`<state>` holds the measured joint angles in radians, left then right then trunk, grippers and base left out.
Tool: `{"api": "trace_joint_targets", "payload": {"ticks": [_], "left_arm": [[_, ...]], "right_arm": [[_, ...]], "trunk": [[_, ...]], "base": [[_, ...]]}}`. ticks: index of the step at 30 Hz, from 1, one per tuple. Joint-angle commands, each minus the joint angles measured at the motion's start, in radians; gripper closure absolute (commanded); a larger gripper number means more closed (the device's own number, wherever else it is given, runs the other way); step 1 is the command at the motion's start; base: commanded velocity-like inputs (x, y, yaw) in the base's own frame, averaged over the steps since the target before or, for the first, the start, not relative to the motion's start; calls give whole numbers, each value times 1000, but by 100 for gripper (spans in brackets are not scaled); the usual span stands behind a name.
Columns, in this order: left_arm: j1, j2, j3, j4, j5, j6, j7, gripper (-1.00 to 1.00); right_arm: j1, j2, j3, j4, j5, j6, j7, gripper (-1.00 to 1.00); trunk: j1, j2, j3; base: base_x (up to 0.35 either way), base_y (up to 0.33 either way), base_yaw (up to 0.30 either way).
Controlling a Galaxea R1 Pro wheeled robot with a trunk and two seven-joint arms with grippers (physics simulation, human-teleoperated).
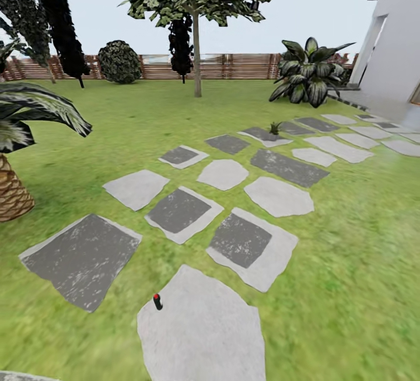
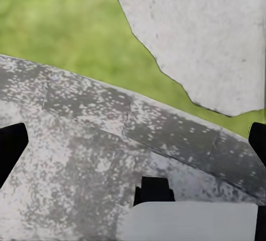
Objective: Pick up the pesticide atomizer in the garden and spray insectifuge to fully cover both potted plants in the garden.
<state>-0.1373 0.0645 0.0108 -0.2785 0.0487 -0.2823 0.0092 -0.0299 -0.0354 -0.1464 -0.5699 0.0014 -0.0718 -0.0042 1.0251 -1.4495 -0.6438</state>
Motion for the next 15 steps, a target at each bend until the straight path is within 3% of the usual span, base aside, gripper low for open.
{"api": "trace_joint_targets", "payload": {"ticks": [1, 15], "left_arm": [[-1, 0, 0, 1, 5, -3, 0, -100], [-1, 0, 0, 1, 5, -4, 0, -100]], "right_arm": [[0, 0, -1, 1, 0, -3, 0, -100], [0, 0, -1, 1, 0, -3, 0, -100]], "trunk": [[0, 0, -1], [0, 0, -1]], "base": [[0, -311, 279], [0, -311, 279]]}}
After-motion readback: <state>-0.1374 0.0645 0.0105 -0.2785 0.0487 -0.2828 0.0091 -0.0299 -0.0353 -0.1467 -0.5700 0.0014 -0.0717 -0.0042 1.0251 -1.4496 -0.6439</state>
